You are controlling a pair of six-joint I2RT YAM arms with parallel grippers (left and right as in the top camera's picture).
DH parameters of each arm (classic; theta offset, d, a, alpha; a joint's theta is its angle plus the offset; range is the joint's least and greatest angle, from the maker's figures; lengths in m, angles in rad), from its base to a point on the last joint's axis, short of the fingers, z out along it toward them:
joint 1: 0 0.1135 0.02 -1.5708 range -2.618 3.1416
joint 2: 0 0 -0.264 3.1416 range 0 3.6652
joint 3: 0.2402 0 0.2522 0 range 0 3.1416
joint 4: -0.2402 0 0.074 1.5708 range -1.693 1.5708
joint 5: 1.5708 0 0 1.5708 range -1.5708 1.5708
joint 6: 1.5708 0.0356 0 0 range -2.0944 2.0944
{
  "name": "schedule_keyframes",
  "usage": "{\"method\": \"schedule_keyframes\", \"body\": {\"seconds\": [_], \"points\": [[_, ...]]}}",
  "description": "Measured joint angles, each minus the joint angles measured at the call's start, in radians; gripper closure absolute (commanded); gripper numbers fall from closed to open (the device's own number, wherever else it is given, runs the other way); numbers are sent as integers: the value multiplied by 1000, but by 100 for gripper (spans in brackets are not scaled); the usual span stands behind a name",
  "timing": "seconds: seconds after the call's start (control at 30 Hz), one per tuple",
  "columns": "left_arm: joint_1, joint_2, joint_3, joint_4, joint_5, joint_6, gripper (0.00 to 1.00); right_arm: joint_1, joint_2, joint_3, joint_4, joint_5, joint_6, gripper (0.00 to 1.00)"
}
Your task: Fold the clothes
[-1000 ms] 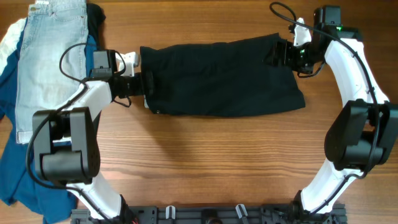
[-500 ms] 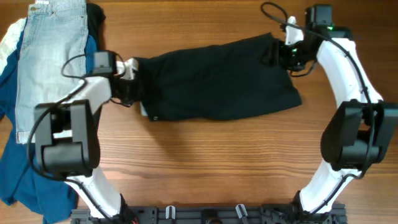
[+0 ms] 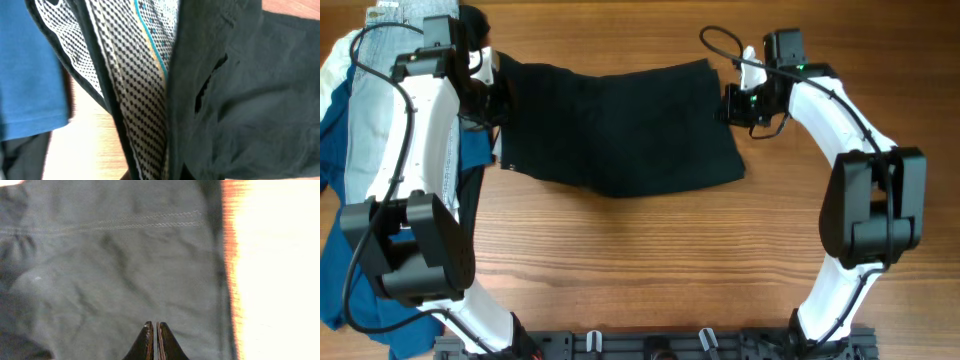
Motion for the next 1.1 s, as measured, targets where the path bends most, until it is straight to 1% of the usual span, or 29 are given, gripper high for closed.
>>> {"method": "schedule_keyframes", "body": {"seconds": [0.03, 0.1, 0.27, 0.4, 0.47, 0.6, 0.8, 0.97, 1.1], "points": [[0, 0, 27, -27, -22, 7, 96, 0, 12, -31, 29, -8, 13, 96], [0, -5, 60, -33, -50, 16, 96, 1, 26, -66, 71, -37, 25, 96], [0, -10, 74, -44, -105, 41, 96, 28, 30, -67, 135, -60, 43, 96], [-15, -10, 108, -58, -110, 44, 96, 75, 72, -67, 165, -68, 73, 96], [-57, -10, 108, -54, -103, 32, 96, 81, 86, -68, 165, -68, 80, 95], [-180, -10, 108, -14, -76, -53, 96, 81, 86, -68, 166, -68, 81, 96], [-365, -10, 108, 120, -12, -253, 96, 81, 86, -68, 166, -66, 88, 96], [-470, 4, 108, 219, 6, -339, 96, 81, 86, -68, 166, -64, 89, 96], [-542, 110, 108, 280, 14, -384, 96, 78, 86, -68, 177, -70, 92, 96]]}}
